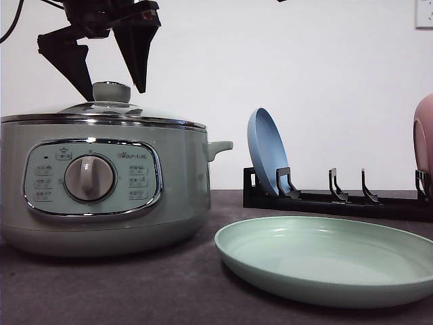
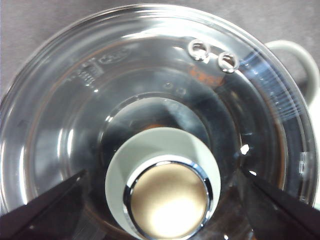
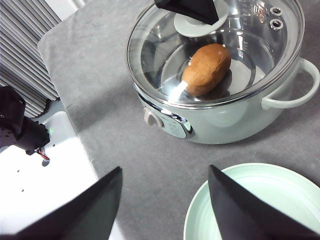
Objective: Transfer potato from steamer to green plate
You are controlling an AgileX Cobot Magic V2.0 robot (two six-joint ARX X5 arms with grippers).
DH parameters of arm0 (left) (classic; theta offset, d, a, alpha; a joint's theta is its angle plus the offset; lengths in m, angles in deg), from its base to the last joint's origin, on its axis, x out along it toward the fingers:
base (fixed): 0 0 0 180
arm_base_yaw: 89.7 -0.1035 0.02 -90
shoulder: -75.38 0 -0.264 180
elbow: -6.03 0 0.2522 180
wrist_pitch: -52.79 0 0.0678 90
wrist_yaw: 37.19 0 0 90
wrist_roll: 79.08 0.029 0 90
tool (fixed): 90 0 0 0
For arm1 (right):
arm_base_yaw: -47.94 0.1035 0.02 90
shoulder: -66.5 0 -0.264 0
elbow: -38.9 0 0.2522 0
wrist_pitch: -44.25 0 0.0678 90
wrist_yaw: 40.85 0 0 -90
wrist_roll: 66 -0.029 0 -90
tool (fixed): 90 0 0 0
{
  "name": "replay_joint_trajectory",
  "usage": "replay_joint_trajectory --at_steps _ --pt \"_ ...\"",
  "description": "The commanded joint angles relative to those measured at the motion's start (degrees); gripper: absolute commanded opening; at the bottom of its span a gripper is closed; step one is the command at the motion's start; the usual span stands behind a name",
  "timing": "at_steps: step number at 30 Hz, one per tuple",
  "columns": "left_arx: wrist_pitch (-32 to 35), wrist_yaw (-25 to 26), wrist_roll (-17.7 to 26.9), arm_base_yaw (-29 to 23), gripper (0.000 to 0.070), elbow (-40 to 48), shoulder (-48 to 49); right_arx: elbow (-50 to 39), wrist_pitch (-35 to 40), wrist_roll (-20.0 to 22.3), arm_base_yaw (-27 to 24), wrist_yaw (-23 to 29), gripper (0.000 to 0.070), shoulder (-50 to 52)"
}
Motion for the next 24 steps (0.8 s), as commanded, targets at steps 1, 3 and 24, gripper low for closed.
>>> replay_joint_trajectory --at_steps 1,3,24 --pt "-0.4 -0.4 0.8 0.3 0.0548 -1.9 -1.7 0.9 0.2 0.6 0.3 0.0 0.0339 -0.6" --pt "-1.0 -0.4 0.8 0.3 0.0520 -1.9 -2.0 0.9 0.2 0.7 0.3 0.0 0.0339 -0.6" --pt "-2.0 -1.3 0.8 0.3 0.0425 -1.9 -2.5 0.9 0.2 1.0 0.3 2.2 0.0339 -0.7"
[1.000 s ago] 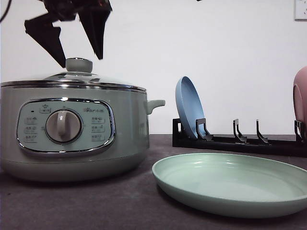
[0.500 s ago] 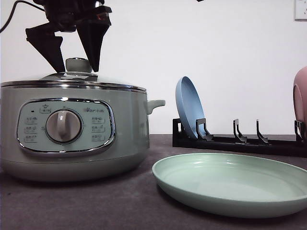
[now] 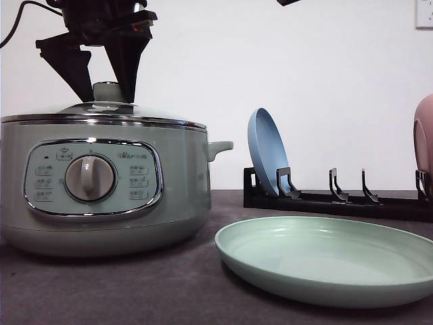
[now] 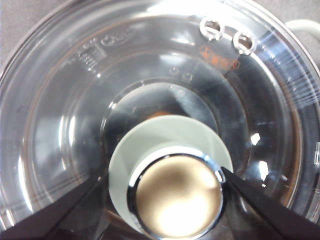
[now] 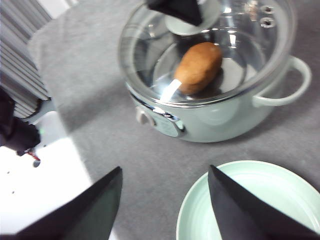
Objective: Transfer potato from steamer to green plate
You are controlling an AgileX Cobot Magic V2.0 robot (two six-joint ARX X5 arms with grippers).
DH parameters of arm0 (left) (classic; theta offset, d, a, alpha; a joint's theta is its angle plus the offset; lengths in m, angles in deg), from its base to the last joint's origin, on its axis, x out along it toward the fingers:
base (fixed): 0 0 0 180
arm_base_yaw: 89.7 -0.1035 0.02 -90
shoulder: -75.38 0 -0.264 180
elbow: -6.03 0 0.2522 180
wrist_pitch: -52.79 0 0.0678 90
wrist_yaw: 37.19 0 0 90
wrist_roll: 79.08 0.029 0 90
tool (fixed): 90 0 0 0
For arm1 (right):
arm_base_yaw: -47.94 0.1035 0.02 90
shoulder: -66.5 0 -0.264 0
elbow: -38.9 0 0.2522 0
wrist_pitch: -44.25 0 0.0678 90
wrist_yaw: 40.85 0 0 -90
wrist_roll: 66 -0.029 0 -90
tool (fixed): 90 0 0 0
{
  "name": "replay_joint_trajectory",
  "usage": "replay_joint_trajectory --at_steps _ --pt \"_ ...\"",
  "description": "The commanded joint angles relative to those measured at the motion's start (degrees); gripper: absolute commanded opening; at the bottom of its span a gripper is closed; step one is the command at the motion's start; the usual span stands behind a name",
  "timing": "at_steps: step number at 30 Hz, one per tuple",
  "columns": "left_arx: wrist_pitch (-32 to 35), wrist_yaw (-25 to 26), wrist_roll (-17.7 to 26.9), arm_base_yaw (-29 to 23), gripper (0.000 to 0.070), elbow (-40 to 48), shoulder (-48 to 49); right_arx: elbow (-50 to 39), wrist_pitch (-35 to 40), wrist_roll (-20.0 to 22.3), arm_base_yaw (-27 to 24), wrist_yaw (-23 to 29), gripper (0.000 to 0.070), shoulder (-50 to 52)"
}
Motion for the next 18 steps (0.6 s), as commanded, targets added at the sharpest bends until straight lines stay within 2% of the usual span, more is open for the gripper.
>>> replay_joint_trajectory --at_steps 1,7,16,18 --pt "-0.1 -0.6 0.7 0.3 0.0421 -1.9 -1.2 0.9 0.3 0.9 0.4 0.1 0.0339 -0.7" --pt "0.0 -0.7 0.7 0.3 0.0312 -1.9 -1.2 0.9 0.3 0.9 0.4 0.1 0.0339 -0.7" --pt "-0.1 -0.7 0.7 0.3 0.0296 -2.0 -1.2 0.9 0.3 1.3 0.4 0.2 0.0339 -0.7" --pt "-0.4 -0.7 0.7 0.3 0.0224 -2.0 -1.2 0.9 0.3 1.3 0.4 0.5 0.0339 -0.7"
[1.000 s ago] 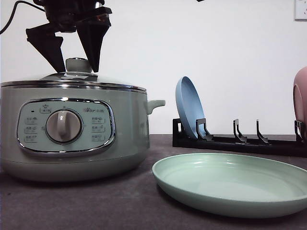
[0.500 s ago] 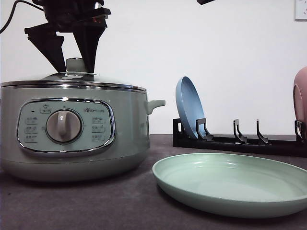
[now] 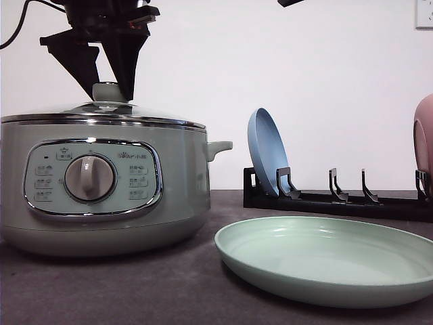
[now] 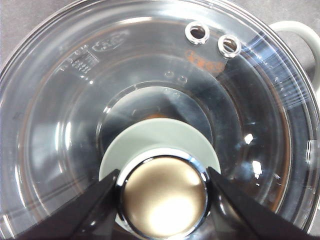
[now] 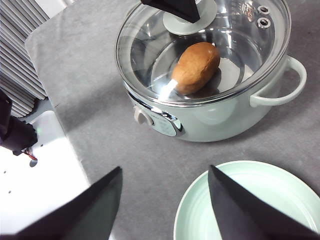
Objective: Transfer potato from steamer to green plate
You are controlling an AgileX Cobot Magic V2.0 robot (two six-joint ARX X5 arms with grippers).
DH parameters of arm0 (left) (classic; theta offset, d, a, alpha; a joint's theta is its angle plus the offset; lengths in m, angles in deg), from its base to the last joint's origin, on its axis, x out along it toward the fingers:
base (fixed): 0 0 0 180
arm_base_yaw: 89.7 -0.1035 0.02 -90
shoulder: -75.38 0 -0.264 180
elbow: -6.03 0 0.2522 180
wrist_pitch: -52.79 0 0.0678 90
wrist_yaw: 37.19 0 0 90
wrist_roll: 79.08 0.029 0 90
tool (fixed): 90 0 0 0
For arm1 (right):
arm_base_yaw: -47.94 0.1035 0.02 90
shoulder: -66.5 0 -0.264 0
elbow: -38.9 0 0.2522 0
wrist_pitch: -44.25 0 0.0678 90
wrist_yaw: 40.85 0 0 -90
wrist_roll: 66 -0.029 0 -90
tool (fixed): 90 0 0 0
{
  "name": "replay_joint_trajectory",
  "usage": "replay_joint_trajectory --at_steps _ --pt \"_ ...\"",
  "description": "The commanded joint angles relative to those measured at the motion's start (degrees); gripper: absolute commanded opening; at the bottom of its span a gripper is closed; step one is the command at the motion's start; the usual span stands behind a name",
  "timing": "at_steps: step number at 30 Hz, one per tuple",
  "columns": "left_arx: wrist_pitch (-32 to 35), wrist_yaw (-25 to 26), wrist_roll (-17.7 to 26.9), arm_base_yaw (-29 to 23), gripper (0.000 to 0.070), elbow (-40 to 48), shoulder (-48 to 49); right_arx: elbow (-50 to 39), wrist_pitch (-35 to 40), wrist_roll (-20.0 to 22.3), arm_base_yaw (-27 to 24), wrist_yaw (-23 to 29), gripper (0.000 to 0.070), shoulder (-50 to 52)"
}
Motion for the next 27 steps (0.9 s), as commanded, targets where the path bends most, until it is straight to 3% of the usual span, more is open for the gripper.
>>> replay_joint_trajectory --at_steps 1,4,14,27 --pt "-0.6 -0.7 -0.1 -0.1 0.0168 -1.3 -1.2 0.9 0.4 0.7 0.4 0.2 0.0339 -0.7" --pt "-1.0 -0.6 -0.1 0.0 0.0000 -1.3 -1.2 0.9 0.4 0.7 0.4 0.5 0.0339 -0.7" --pt "-1.2 -0.6 -0.1 -0.3 0.0000 -2.9 0.2 0.9 0.6 -0.3 0.4 0.5 0.0339 -0.7" --pt "-3.3 -0.7 -0.1 -3.2 0.0000 -12.3 6.3 0.9 0.6 -0.7 0.4 0.5 0.0340 -0.7"
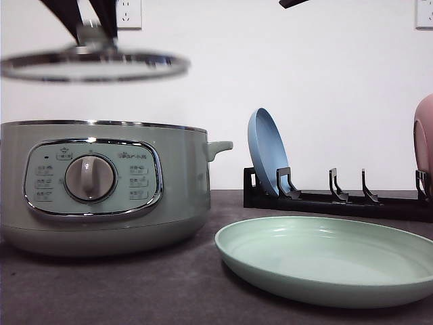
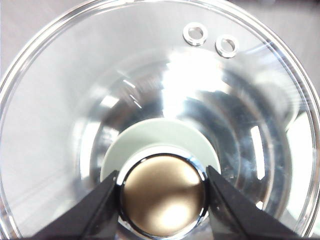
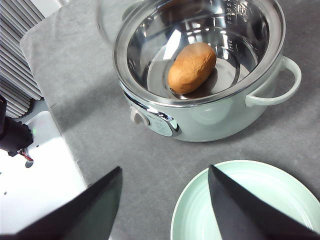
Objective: Transfer potato from steamer to green plate
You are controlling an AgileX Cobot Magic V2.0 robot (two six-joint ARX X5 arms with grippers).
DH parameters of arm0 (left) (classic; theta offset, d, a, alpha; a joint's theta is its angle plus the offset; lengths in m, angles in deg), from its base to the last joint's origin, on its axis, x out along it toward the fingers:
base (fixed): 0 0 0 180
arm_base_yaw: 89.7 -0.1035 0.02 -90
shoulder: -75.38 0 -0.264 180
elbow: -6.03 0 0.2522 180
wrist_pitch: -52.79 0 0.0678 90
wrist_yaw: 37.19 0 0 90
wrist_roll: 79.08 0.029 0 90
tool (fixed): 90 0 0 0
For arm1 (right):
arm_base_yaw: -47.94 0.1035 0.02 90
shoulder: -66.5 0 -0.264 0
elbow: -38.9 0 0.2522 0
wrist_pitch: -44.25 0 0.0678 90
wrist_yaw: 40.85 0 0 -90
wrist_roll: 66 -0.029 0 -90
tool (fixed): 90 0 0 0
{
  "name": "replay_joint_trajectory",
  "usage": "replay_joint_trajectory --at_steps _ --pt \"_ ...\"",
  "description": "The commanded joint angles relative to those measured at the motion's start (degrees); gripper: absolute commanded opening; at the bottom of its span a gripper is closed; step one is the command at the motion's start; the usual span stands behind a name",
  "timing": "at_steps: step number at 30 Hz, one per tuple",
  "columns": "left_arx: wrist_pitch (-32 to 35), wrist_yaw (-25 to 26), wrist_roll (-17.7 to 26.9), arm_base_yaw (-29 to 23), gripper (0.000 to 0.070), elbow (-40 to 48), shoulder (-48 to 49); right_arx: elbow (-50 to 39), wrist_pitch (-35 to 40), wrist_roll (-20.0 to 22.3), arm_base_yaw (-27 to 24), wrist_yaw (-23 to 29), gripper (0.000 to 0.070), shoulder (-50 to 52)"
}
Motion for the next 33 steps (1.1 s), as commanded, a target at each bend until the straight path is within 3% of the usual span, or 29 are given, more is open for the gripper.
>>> replay_joint_trajectory --at_steps 1,8,18,25,29,33 --pt "0.6 -0.4 -0.1 -0.5 0.0000 -2.3 1.0 0.9 0.6 -0.5 0.4 0.0 0.0340 -0.7" --pt "-1.6 -4.8 -0.1 -6.0 0.0000 -2.4 4.6 0.9 1.4 -1.4 0.4 0.0 0.0341 -0.7" --pt "-4.0 -5.1 0.1 -15.3 0.0000 -2.4 5.9 0.9 1.8 -3.2 0.4 0.1 0.0379 -0.8" --pt "-3.9 -5.1 0.3 -18.8 0.0000 -2.4 5.9 1.4 3.3 -6.0 0.6 0.0 0.0419 -2.8" --pt "-3.9 -5.1 0.5 -19.5 0.0000 -2.4 5.9 6.1 3.1 -6.4 1.5 0.0 0.0430 -7.9" --pt "-3.9 -5.1 0.5 -19.9 0.0000 -2.4 5.9 15.6 0.7 -6.3 3.2 0.1 0.0501 -16.0"
